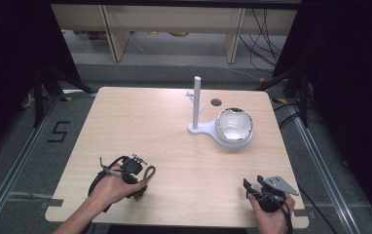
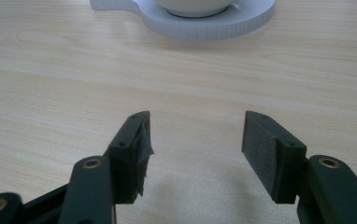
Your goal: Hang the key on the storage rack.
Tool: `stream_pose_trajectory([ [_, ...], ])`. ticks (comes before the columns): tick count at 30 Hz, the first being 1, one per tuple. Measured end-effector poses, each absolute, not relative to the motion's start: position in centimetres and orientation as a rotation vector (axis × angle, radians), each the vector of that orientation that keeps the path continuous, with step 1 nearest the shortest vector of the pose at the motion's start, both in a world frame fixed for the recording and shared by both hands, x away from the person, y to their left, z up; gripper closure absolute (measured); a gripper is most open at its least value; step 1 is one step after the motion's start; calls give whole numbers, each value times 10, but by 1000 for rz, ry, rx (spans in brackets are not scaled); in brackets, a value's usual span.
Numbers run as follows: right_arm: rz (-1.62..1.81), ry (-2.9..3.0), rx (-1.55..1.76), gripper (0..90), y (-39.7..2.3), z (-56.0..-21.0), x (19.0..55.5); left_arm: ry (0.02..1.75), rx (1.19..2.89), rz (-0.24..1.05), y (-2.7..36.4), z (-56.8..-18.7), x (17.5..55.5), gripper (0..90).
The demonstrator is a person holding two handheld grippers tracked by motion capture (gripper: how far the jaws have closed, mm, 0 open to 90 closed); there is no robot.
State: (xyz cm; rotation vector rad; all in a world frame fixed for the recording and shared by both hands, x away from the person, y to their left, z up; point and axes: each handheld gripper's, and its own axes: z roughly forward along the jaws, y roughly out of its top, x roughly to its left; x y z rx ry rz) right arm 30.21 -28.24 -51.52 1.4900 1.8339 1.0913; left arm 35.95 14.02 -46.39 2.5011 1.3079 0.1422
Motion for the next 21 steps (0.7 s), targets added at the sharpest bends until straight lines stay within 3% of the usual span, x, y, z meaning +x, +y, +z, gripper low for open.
stream_pose_trajectory([
  [21, 1114, 1840, 1493, 431, -282, -516, 303, 1315, 2577, 135, 131, -470, 366, 577],
])
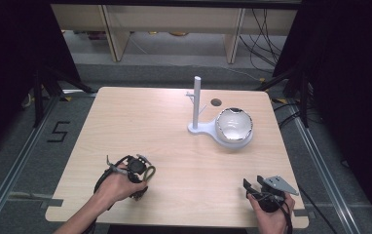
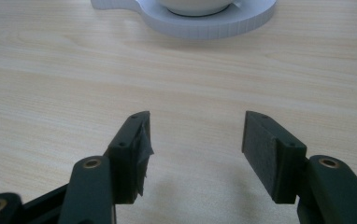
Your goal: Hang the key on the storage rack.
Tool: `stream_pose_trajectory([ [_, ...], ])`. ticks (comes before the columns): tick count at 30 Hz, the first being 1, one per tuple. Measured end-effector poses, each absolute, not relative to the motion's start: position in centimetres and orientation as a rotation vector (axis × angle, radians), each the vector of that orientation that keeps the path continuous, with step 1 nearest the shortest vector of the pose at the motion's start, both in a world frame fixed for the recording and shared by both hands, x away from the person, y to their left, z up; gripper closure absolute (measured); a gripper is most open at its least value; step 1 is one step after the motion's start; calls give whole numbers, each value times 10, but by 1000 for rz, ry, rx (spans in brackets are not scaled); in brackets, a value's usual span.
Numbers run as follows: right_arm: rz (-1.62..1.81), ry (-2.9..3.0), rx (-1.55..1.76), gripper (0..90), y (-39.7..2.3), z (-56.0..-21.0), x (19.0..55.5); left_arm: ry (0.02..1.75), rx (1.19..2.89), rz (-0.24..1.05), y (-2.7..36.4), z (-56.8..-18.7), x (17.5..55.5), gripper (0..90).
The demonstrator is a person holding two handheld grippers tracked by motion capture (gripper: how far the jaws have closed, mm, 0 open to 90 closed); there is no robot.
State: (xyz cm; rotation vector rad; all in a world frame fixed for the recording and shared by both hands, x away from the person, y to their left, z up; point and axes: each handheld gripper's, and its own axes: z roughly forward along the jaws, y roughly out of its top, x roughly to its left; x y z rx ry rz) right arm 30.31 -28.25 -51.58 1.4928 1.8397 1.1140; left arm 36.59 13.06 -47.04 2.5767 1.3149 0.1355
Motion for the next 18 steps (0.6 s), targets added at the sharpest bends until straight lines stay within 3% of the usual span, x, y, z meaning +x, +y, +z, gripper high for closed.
stream_pose_trajectory([
  [14, 1116, 1839, 1486, 431, -283, -516, 303, 1226, 2611, 150, 131, -473, 364, 677],
  [18, 1121, 1838, 1491, 431, -283, -516, 303, 1226, 2543, 159, 134, -475, 361, 687],
])
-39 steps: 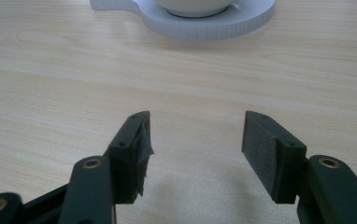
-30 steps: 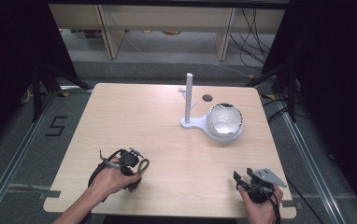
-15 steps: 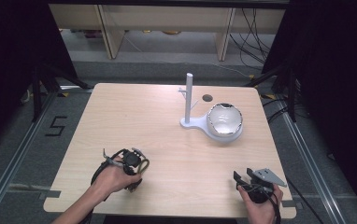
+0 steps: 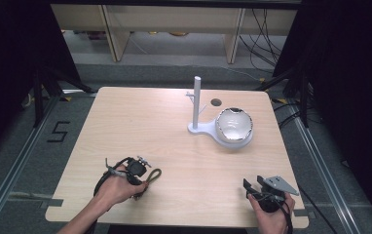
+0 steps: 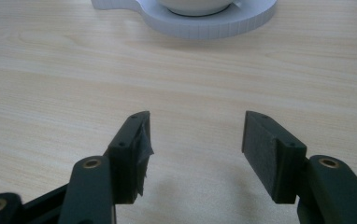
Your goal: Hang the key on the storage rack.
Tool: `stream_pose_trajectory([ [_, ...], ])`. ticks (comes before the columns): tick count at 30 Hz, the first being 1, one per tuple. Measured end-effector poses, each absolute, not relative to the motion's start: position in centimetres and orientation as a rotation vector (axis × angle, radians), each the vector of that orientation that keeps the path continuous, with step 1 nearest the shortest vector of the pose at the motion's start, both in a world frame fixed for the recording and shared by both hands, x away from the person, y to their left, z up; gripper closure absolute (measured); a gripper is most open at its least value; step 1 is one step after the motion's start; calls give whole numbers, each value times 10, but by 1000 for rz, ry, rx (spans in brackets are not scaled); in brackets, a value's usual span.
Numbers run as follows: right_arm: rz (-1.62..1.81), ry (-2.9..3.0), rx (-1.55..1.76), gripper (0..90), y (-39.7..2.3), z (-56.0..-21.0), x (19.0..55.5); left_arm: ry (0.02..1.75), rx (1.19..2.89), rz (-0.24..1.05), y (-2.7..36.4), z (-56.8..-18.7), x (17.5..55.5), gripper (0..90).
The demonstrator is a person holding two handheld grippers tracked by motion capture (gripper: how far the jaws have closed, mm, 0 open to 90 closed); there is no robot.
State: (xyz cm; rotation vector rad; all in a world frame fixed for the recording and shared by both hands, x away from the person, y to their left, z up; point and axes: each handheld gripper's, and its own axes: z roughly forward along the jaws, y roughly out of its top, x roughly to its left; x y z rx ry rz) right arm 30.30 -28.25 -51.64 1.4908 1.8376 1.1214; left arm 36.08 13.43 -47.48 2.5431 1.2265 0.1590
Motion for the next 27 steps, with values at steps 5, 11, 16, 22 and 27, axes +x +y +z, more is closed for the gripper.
stream_pose_trajectory([
  [5, 1115, 1840, 1485, 431, -283, -516, 303, 1203, 2485, 189, 141, -473, 357, 691],
  [11, 1116, 1842, 1495, 431, -283, -516, 303, 1160, 2429, 196, 151, -472, 351, 693],
  [16, 1115, 1839, 1485, 431, -283, -516, 303, 1132, 2368, 225, 156, -472, 347, 693],
  [22, 1115, 1841, 1494, 431, -283, -516, 303, 1069, 2273, 234, 163, -470, 340, 694],
  [27, 1113, 1841, 1493, 431, -282, -516, 303, 1039, 2226, 250, 167, -469, 337, 694],
])
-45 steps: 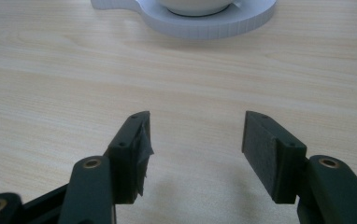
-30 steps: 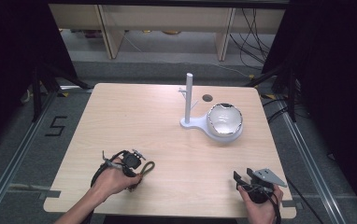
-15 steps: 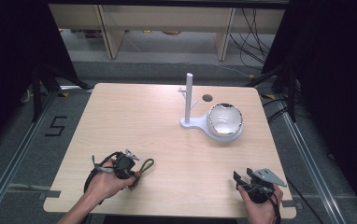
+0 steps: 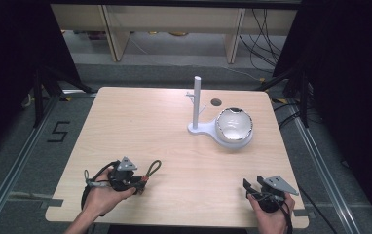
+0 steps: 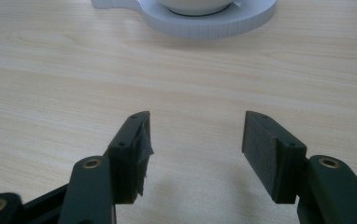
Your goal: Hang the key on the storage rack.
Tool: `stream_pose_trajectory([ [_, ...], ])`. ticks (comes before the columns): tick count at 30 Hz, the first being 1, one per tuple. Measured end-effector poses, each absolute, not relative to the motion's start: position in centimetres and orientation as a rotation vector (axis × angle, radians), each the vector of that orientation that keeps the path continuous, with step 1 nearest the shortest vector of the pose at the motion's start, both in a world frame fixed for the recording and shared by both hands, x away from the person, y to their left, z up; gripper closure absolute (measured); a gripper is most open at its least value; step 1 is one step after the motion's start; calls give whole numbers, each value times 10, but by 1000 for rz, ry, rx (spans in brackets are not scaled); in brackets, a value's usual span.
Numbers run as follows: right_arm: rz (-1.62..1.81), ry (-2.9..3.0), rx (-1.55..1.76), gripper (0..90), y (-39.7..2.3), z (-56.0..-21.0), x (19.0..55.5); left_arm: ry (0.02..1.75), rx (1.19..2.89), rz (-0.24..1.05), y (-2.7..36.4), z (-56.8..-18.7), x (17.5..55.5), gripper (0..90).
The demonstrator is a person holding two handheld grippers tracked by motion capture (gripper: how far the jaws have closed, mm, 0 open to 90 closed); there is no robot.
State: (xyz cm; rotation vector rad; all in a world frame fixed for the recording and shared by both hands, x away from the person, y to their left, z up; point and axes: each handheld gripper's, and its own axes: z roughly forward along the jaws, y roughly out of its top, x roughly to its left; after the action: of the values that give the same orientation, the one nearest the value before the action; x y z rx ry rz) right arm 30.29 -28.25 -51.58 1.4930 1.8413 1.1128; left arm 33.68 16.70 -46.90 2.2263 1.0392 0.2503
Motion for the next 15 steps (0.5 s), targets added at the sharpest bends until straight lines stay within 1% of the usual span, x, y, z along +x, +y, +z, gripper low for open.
stream_pose_trajectory([
  [6, 1096, 1841, 1502, 431, -282, -515, 302, 1018, 2164, 289, 170, -469, 337, 693],
  [9, 1097, 1841, 1504, 431, -282, -515, 302, 1001, 2141, 277, 170, -468, 338, 693],
  [10, 1097, 1840, 1505, 431, -282, -515, 302, 999, 2108, 292, 170, -469, 338, 692],
  [13, 1096, 1840, 1506, 431, -282, -515, 302, 997, 2106, 304, 171, -467, 338, 692],
  [14, 1096, 1840, 1505, 432, -282, -515, 302, 1002, 2062, 299, 169, -468, 338, 693],
  [15, 1096, 1840, 1505, 432, -282, -515, 302, 1002, 2062, 313, 170, -467, 338, 693],
])
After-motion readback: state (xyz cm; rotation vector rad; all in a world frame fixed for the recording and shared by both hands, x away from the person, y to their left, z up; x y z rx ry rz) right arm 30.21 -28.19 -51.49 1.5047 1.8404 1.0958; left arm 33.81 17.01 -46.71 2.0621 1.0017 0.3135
